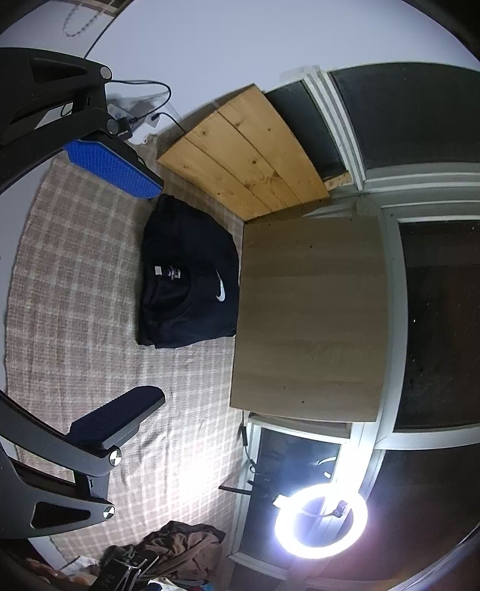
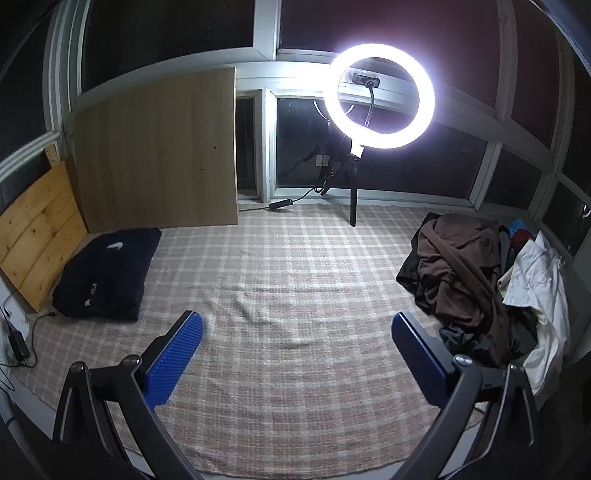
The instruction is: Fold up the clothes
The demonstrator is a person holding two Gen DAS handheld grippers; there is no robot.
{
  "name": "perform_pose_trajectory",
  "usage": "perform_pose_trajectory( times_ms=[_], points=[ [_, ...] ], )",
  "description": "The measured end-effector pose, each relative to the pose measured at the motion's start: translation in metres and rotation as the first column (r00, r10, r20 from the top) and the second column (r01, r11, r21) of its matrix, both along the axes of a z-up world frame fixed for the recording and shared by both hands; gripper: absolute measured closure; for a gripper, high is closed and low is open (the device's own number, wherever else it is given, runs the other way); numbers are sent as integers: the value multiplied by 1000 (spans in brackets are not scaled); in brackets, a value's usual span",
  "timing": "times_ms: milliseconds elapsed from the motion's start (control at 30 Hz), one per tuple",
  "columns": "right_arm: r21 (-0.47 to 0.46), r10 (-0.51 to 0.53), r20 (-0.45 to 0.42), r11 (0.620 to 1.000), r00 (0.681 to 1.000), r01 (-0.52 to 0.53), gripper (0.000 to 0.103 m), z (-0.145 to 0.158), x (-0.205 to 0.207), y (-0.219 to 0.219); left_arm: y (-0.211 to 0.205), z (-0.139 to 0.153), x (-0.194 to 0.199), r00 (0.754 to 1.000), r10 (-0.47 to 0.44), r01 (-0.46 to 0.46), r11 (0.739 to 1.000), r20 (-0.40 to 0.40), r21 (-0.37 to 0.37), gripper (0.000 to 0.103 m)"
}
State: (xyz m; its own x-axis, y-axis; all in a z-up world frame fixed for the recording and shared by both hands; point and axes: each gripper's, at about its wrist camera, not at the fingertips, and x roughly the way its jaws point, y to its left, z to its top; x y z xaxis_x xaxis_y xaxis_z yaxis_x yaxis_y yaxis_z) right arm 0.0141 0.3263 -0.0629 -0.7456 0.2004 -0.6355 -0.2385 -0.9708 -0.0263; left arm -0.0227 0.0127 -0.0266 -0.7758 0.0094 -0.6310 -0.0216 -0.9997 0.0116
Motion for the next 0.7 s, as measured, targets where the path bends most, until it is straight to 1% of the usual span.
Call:
perform_pose_trajectory(
  times_ms=[67, 133, 167, 233, 300, 367, 400, 433, 467, 533, 667, 700],
  points=[
    [-10, -10, -17, 1000, 1000, 9, 0, -1, 4, 0, 2, -5, -4, 1000, -16, 16, 1000, 13, -4, 1],
    [5, -27, -10, 1000, 1000, 27, 0, -2, 6, -1, 3, -10, -7, 999, -32, 32, 999, 25, -1, 1],
    [14, -36, -5, 999, 999, 36, 0, -3, 7, -1, 4, -13, -8, 998, -56, 55, 998, 29, 10, 1],
    [30, -48, 5, 998, 999, 48, 0, -5, 9, -1, 6, -16, -8, 996, -93, 93, 995, 13, 29, 1],
    [30, -63, 15, 998, 998, 62, 0, -9, 11, 0, 7, -18, -6, 989, -147, 148, 987, -19, 62, 1],
    [25, -83, 19, 996, 996, 83, 0, -13, 15, 3, 10, -22, -5, 976, -214, 218, 969, -42, 117, 1],
    [21, -95, 23, 995, 995, 94, 0, -15, 19, 7, 11, -24, -6, 971, -236, 240, 961, -47, 137, 1],
    [18, -107, 27, 994, 994, 106, 0, -18, 22, 10, 13, -27, -7, 970, -239, 243, 960, -45, 143, 1],
    [19, -122, 32, 992, 992, 121, 0, -20, 26, 14, 17, -31, -10, 971, -235, 238, 961, -38, 138, 1],
    [22, -156, 43, 988, 987, 155, 0, -25, 34, 23, 25, -38, -16, 966, -257, 257, 958, -19, 129, 1],
    [10, -225, 72, 974, 972, 225, 0, -35, 51, 43, 50, -54, -27, 941, -334, 324, 937, 57, 132, 1],
    [4, -244, 78, 970, 967, 244, 0, -38, 56, 49, 56, -56, -27, 935, -349, 339, 932, 63, 130, 1]
  ],
)
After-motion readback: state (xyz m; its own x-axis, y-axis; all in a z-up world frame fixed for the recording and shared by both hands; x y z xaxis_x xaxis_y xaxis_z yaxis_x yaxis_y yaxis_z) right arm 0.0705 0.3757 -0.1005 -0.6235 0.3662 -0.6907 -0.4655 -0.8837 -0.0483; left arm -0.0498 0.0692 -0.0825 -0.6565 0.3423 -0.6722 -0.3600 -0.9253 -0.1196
